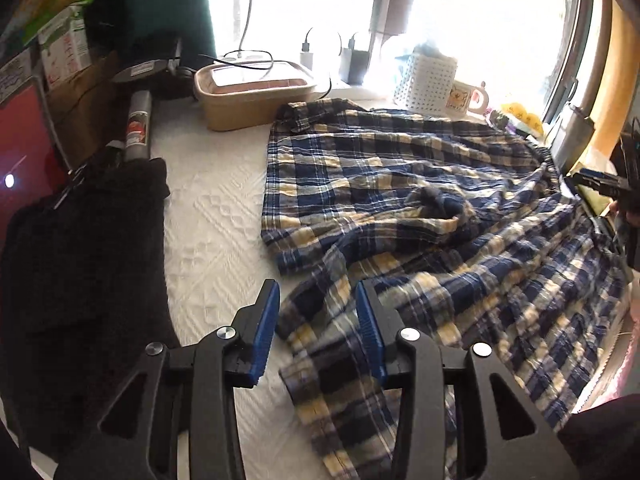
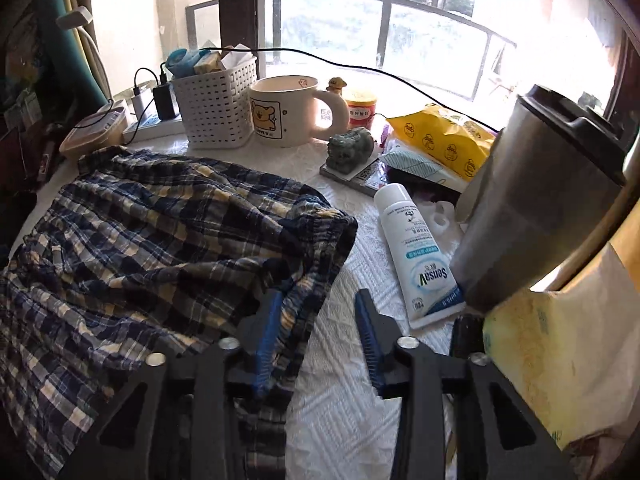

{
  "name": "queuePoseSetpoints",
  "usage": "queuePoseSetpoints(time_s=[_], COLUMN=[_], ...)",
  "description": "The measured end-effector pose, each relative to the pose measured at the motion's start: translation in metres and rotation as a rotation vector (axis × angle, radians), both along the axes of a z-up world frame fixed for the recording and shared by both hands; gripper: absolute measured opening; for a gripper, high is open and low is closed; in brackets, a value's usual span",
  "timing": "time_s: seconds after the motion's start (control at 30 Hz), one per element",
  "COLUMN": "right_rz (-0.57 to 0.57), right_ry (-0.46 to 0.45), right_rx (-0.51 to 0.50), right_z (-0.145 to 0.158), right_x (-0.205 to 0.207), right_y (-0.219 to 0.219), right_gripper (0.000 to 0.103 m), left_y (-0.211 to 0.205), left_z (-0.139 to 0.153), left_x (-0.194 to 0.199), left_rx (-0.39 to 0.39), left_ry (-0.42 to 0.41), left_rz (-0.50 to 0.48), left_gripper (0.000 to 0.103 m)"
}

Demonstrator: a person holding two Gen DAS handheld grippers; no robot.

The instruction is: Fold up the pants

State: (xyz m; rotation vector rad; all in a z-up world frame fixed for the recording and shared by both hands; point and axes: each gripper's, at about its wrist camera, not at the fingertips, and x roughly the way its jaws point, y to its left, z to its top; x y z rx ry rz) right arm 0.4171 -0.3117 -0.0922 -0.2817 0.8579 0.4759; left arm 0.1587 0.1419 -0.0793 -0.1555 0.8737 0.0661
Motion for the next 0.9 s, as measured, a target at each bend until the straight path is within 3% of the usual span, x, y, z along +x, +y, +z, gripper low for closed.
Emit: queuePoseSetpoints(time_s=[0.07, 0.53, 0.9], right_rz=[-0.016, -0.115, -0.147], right_ry=[-0.024, -0.047, -0.086], right_rx=[0.022, 0.057, 0.108], right_z=[0.007, 0.005, 0.02], right_x=[-0.019, -0.106, -0.171], right_y=[-0.01, -0.034, -0.03], right_gripper=[0.087, 0.087, 0.087], left_y=[-0.004, -0.029, -0.055], left_z=[0.001, -0.013, -0.004], left_x=[-0.014, -0.102, -0.163], left_rx=[-0.013, -0.075, -0.106], left_ry=[-0.016, -0.037, -0.098], left_rz=[-0.003, -0.063, -0.111], left_gripper=[0.042, 0.043, 0.043])
